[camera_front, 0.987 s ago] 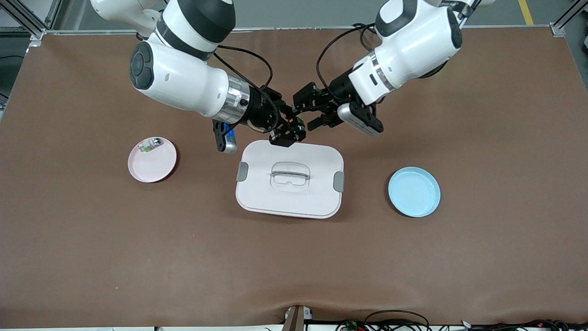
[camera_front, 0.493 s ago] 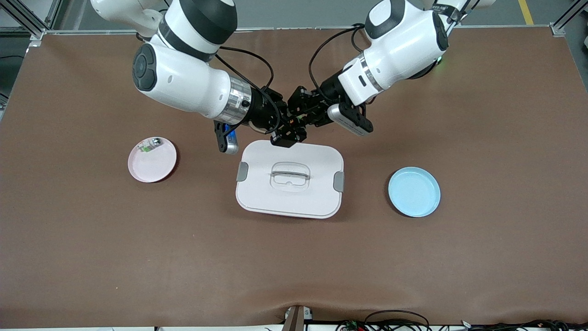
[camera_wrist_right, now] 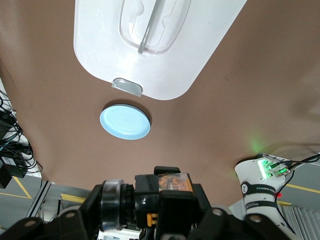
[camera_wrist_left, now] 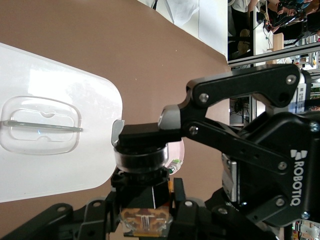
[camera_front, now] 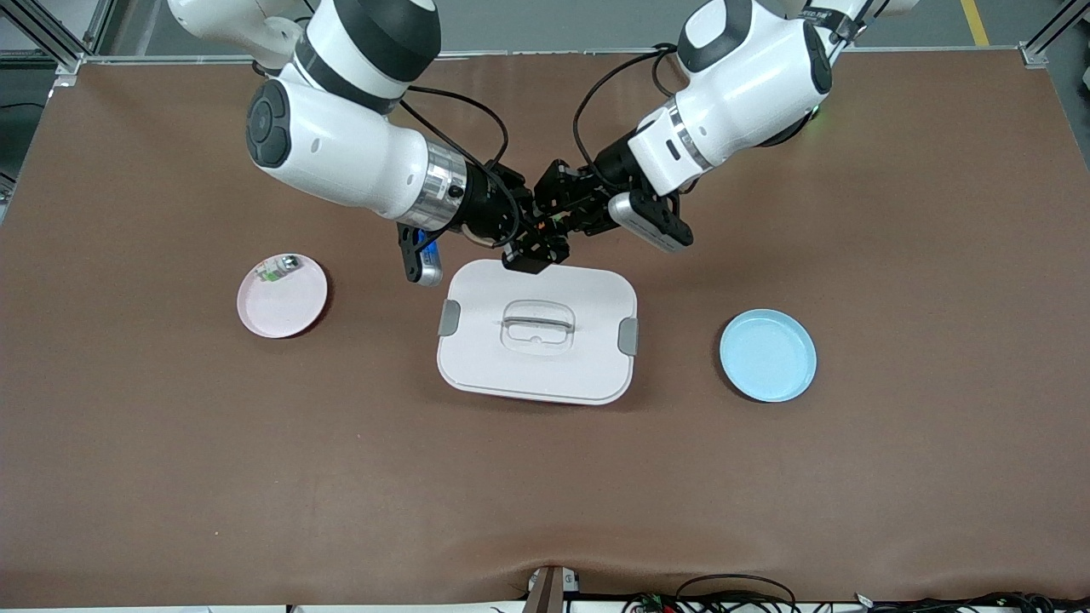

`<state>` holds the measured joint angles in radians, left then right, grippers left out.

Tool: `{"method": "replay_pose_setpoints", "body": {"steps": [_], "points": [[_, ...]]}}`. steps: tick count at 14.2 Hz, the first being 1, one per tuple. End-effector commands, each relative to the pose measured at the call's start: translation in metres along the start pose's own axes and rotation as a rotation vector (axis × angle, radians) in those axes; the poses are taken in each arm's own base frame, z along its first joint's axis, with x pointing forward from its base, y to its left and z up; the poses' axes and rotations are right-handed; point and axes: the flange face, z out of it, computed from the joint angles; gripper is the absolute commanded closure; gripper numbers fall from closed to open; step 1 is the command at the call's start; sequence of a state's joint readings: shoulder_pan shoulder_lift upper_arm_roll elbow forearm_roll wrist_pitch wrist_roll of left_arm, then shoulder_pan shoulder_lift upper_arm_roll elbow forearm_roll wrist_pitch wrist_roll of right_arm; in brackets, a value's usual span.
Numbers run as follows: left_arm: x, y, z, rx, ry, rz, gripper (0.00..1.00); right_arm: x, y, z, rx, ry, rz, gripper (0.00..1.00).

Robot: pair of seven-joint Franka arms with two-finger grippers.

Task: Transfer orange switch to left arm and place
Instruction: 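Close the left gripper on the switch held by the right gripper, then carry the switch to the blue plate while the right gripper withdraws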

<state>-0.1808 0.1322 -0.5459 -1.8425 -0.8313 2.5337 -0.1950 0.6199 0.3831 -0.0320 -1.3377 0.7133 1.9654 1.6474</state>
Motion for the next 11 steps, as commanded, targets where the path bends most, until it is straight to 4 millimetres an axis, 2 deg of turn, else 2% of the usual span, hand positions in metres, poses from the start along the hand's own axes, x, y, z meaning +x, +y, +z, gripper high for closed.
{"method": "replay_pose_setpoints", "body": {"steps": [1,4,5,8,9,11], "points": [[0.008,-0.007,-0.014,0.058,0.000,0.058,1.00,-0.006,-0.002,-0.003,0.002,0.011,-0.001,0.00],[0.020,-0.016,-0.027,0.144,-0.057,0.117,1.00,-0.005,-0.003,-0.004,0.003,0.011,0.000,0.00],[0.026,-0.024,-0.033,0.194,-0.072,0.142,1.00,-0.004,-0.003,-0.005,0.003,0.012,0.001,0.00],[0.045,-0.057,-0.053,0.326,-0.094,0.176,1.00,-0.001,-0.004,-0.009,0.010,0.029,-0.010,0.00],[0.051,-0.070,-0.060,0.374,-0.108,0.198,1.00,0.003,-0.005,-0.017,0.016,0.057,-0.048,0.00],[0.063,-0.102,-0.073,0.472,-0.171,0.251,1.00,0.004,0.007,-0.038,-0.038,0.078,-0.185,0.00]]}}
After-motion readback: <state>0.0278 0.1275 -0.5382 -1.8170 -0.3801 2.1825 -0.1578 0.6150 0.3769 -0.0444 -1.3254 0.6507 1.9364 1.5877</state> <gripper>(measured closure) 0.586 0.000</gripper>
